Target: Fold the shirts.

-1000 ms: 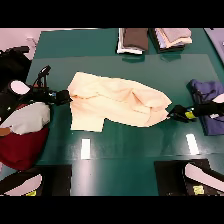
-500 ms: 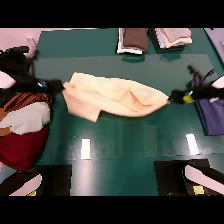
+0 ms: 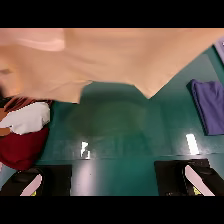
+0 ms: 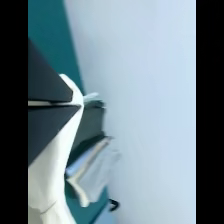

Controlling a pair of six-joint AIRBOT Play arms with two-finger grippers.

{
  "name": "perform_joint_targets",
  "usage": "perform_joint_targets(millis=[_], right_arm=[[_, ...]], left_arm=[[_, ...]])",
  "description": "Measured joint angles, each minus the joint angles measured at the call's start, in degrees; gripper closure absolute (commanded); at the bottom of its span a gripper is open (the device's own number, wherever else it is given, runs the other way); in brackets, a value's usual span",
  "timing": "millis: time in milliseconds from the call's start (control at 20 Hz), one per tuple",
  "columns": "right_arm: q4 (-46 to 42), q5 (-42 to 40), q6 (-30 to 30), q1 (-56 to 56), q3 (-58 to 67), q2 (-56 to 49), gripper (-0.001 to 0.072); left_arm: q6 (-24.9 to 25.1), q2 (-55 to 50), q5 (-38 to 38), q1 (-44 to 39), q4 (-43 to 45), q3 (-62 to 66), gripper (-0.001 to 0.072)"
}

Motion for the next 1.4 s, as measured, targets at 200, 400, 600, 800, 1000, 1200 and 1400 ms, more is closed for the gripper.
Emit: perform_joint_targets(millis=[200,400,600,800,1000,1200,1400], right_arm=[[-7.3,4.9,3.2,0.0,11.1,-0.1,0.0700],[-10.7,11.4,4.5,0.0,17.7,-5.0,0.0701],[-11.8,14.3,4.9,0.0,12.2,-10.9,0.0701],[-12.2,15.2,5.0,0.1,2.1,-19.6,0.0701],[-12.5,12.9,5.0,1.5,-6.2,-30.3,0.0700],[-12.6,8.6,5.0,3.6,-6.2,-40.3,0.0700],[-12.5,8.3,5.0,4.2,-1.3,-44.8,0.0700]], left_arm=[[-0.9,0.6,0.4,0.0,0.9,7.1,0.0688],[-1.9,-1.6,-1.8,0.0,2.9,3.3,0.0687],[-2.3,-9.8,-7.6,0.0,3.7,-5.2,0.0686],[-2.3,-22.6,-10.0,0.0,4.0,-13.8,0.0686],[-2.1,-36.9,-8.3,0.0,4.0,-17.4,0.0686],[-1.9,-45.7,-4.4,0.0,4.1,-18.3,0.0685],[0.2,-48.3,-6.2,0.0,4.2,-17.8,0.0686]])
